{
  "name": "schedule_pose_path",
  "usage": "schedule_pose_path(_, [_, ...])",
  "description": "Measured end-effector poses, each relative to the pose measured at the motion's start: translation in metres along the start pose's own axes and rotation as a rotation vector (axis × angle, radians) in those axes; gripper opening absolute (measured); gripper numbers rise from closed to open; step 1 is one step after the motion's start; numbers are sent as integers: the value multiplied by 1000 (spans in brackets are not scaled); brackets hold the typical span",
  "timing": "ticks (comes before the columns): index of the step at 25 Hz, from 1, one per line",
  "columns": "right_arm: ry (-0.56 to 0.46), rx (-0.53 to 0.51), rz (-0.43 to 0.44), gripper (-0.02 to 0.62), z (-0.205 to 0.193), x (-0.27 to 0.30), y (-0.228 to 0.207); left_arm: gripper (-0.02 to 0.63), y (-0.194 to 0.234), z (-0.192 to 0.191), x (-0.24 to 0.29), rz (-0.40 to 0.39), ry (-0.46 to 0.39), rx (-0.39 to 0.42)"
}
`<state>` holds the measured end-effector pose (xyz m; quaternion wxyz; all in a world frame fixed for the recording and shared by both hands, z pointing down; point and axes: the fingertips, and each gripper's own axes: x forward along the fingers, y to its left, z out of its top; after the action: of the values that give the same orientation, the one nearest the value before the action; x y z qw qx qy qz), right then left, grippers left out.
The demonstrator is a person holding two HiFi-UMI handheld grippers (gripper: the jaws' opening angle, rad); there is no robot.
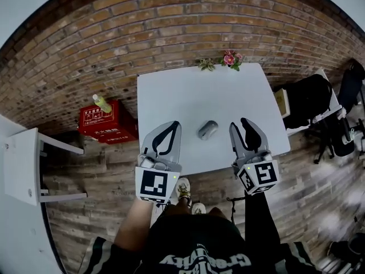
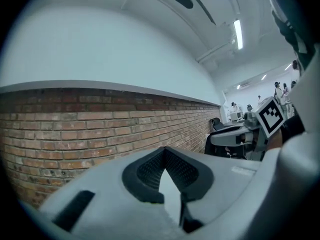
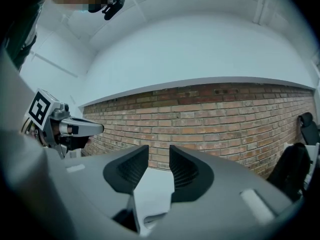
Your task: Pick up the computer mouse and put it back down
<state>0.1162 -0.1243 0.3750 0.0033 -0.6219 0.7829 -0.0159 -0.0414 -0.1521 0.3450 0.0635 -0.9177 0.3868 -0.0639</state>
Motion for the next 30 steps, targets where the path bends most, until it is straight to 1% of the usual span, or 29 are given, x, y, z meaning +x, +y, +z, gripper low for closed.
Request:
schedule_pose_path(5, [51,-21,-19,152,-8,29,-3,5,13,-5,32,-74,-14,-11])
schedule_pose_path(9, [95,-80,-7,163,-20,45,3,5,21,-13,47,-109,-23,-24])
schedule_pose_path(12, [128,-87,-15,167,-31,52,5,5,25,-17,54,-133,-27,-27])
schedule_pose_path(15, [163,-100,4,170,-39,60,9,6,29,-21,59,-144,-18,-38])
schedule_pose_path(19, [188,-140,73,173,-43,71,16,5,34,-24,66,-138,-15,-51])
schedule_pose_path(23, [195,-131,142,175,-47,83,23,6,37,-28,72,-131,-3,-47])
schedule_pose_path(26, [241,-147,212,199,-56,91,27,6,37,-28,77,-127,-7,-45])
schedule_pose_path(30, [311,-142,316,217,-76,102,30,6,36,-37,86,-111,21,-82])
